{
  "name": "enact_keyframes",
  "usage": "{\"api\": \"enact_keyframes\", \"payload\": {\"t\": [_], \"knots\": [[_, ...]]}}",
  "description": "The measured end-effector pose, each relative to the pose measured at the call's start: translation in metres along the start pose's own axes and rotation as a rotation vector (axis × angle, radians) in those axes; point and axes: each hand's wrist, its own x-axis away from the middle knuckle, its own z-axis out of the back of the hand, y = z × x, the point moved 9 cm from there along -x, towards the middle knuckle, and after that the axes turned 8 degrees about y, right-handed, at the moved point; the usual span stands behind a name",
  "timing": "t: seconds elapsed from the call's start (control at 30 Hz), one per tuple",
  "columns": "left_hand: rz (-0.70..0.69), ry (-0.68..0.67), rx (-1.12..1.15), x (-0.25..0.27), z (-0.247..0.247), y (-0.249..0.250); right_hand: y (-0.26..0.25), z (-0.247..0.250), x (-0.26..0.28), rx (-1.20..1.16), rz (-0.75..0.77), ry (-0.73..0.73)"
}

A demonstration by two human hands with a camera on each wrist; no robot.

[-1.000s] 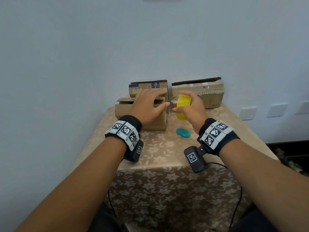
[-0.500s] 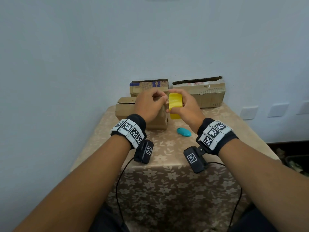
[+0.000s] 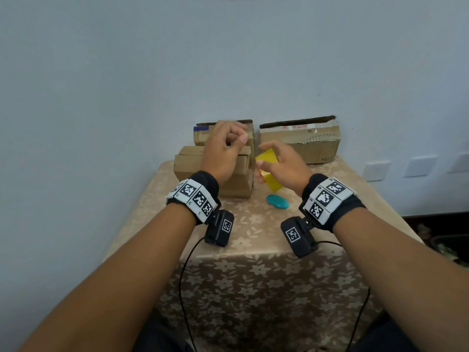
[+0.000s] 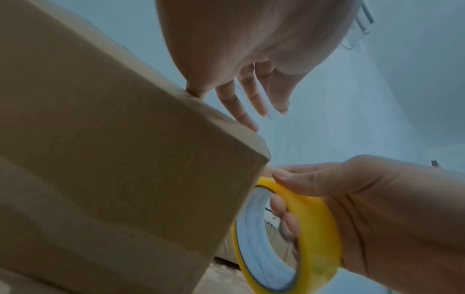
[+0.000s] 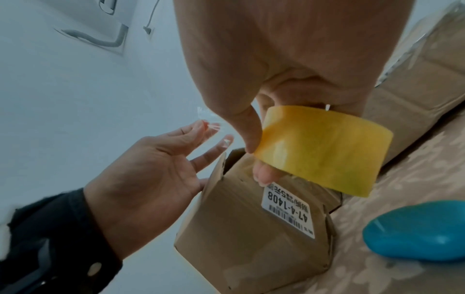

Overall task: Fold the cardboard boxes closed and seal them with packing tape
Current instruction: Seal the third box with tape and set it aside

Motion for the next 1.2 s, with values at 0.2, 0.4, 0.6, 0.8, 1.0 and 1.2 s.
{"api": "enact_keyframes", "payload": {"t": [0.2, 0.4, 0.6, 0.8, 1.0, 1.2], "knots": [[0.084, 0.037, 0.042, -0.002, 0.001, -0.004, 0.010, 0.000, 0.000, -0.013, -0.013, -0.047], [-0.007, -0.035, -0.265, -0.005, -0.011, 0.001, 0.007, 0.003, 0.006, -0.171, -0.051, -0.122], [0.089, -0.075, -0.366, -0.006, -0.025, -0.002, 0.015, 0.019, 0.002, -0.087, -0.088, -0.128], [0.201, -0.063, -0.073, -0.010, -0.035, -0.005, 0.020, 0.030, 0.000, -0.055, -0.121, -0.121], [0.264, -0.051, 0.146, -0.008, -0.030, -0.003, 0.013, 0.029, 0.003, -0.035, -0.067, -0.155], [0.303, -0.016, 0.220, -0.007, -0.025, -0.009, 0.011, 0.023, 0.005, -0.022, -0.064, -0.198]]}}
